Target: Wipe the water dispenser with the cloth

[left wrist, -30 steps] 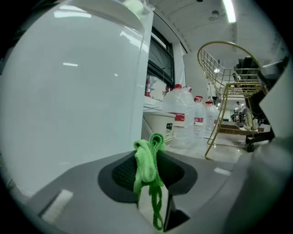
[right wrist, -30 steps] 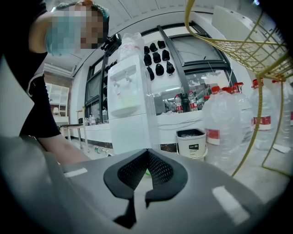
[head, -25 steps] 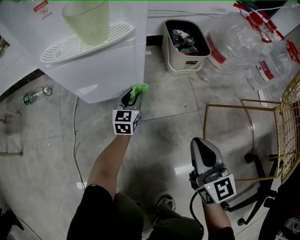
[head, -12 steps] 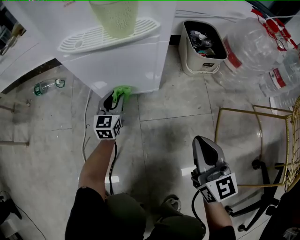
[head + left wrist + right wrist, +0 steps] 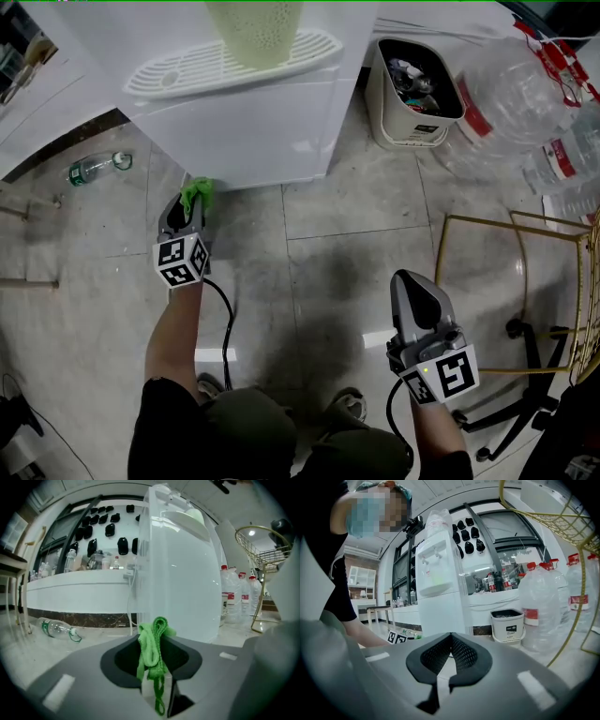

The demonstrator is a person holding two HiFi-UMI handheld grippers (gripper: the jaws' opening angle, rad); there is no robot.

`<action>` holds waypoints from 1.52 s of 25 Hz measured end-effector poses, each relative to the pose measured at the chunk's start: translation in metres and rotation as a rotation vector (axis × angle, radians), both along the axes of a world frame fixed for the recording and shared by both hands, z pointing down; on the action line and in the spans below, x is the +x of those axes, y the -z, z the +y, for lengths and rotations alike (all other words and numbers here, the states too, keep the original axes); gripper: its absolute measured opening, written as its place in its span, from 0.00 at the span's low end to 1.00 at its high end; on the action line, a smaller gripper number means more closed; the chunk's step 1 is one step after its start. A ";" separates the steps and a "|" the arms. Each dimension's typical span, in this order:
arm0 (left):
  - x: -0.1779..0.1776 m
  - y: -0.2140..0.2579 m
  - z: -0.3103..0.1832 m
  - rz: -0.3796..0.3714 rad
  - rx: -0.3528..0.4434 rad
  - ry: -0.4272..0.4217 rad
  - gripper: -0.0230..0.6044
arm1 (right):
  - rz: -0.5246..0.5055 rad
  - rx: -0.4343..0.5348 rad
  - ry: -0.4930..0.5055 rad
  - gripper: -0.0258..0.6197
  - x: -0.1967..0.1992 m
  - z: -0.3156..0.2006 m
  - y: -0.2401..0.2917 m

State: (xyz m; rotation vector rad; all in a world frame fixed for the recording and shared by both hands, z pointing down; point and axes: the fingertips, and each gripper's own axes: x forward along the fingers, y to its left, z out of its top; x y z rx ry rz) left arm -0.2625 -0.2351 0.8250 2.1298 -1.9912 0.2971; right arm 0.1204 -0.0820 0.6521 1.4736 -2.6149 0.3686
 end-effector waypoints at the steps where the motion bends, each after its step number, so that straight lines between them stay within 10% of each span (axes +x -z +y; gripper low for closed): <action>1: -0.006 0.000 0.001 0.004 0.001 0.015 0.22 | 0.000 -0.001 0.004 0.05 -0.003 0.000 0.000; 13: 0.006 0.053 0.023 0.073 0.112 -0.056 0.22 | -0.015 -0.016 0.040 0.05 -0.033 -0.009 0.004; 26: 0.050 0.277 0.096 0.047 0.225 -0.278 0.22 | -0.005 -0.160 0.051 0.05 -0.077 0.015 0.111; 38: 0.099 0.471 0.171 0.052 0.164 -0.444 0.22 | 0.000 -0.177 0.047 0.05 -0.081 0.044 0.301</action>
